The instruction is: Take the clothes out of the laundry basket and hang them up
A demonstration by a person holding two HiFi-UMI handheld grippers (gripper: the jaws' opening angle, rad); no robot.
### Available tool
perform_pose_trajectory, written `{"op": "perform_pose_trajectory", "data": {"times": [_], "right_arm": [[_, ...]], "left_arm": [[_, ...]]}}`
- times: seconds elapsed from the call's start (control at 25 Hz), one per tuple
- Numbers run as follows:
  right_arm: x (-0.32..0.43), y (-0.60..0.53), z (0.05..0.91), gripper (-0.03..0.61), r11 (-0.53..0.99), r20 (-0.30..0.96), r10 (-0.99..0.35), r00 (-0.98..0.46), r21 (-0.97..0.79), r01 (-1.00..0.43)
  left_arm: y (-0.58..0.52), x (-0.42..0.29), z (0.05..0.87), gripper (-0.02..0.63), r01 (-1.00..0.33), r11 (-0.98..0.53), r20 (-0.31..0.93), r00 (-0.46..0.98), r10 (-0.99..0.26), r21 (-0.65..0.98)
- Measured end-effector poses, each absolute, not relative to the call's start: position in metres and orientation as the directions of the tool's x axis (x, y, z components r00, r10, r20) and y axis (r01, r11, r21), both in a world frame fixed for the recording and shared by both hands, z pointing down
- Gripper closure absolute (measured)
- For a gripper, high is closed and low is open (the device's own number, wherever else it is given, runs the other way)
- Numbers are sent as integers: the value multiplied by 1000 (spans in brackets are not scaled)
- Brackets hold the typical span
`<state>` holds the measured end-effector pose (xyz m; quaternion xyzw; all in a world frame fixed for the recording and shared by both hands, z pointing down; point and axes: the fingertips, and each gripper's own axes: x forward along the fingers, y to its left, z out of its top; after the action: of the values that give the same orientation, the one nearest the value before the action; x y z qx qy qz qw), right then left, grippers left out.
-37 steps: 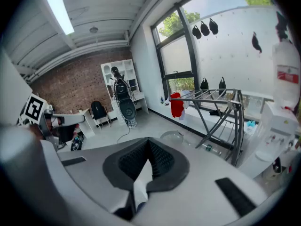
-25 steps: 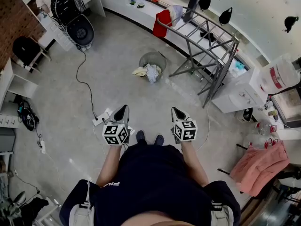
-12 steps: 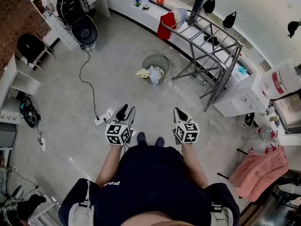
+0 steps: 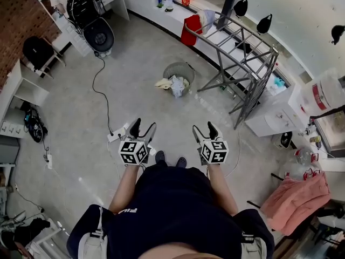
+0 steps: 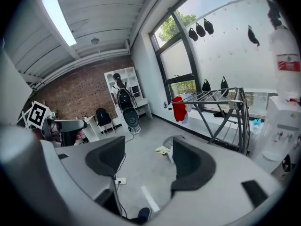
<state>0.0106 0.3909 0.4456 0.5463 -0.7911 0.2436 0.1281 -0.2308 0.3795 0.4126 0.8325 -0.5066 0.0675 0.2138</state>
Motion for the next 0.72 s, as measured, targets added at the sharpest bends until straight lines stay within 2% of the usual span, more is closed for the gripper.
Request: {"op": "perform_pose_trajectory", "data": {"times": [0.48,0.72], "right_arm": [[30,393,480,261,297,516,-769,-378,-236,-925],[33,353,503,261,285,539,-756,-372,-240,-928]], "left_arm": [[380,-214,446,313,-879,-381,383,469,-795,286],[334,-197,473,313,-862,-407,405,503,-764,303]]}}
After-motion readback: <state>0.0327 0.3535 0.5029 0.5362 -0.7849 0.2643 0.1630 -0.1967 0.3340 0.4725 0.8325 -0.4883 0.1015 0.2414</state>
